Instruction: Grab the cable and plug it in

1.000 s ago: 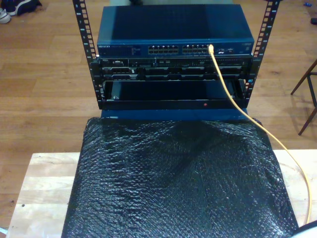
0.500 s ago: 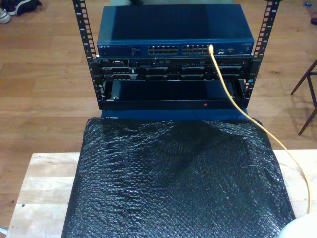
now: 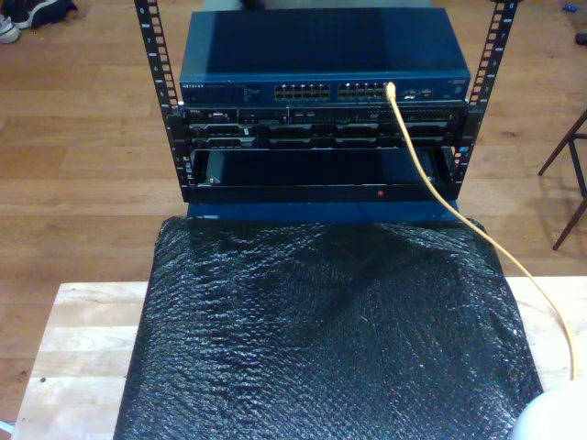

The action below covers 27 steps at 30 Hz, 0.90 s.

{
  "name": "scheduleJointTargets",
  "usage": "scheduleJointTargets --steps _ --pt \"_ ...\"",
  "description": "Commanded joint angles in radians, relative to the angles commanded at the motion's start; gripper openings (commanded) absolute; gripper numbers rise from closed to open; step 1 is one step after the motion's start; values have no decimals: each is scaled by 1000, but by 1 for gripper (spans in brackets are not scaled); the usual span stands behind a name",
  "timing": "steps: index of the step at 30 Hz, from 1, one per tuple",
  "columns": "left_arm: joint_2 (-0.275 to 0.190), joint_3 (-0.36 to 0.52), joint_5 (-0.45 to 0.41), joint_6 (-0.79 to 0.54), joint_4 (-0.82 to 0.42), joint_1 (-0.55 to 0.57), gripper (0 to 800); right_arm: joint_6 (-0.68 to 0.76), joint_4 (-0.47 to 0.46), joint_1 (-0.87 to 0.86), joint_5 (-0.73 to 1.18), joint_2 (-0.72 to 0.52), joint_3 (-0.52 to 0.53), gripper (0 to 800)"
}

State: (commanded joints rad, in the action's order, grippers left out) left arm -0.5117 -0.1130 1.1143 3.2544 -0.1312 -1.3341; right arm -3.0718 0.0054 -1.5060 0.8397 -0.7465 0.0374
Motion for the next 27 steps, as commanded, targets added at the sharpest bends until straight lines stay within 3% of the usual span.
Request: scheduleJointTargets --steps 6,27 --pt "0 0 0 0 0 0 800 -12 26 2 -118 -6 49 800" --pt "0 0 0 0 0 0 800 -12 26 0 -120 -9 51 800"
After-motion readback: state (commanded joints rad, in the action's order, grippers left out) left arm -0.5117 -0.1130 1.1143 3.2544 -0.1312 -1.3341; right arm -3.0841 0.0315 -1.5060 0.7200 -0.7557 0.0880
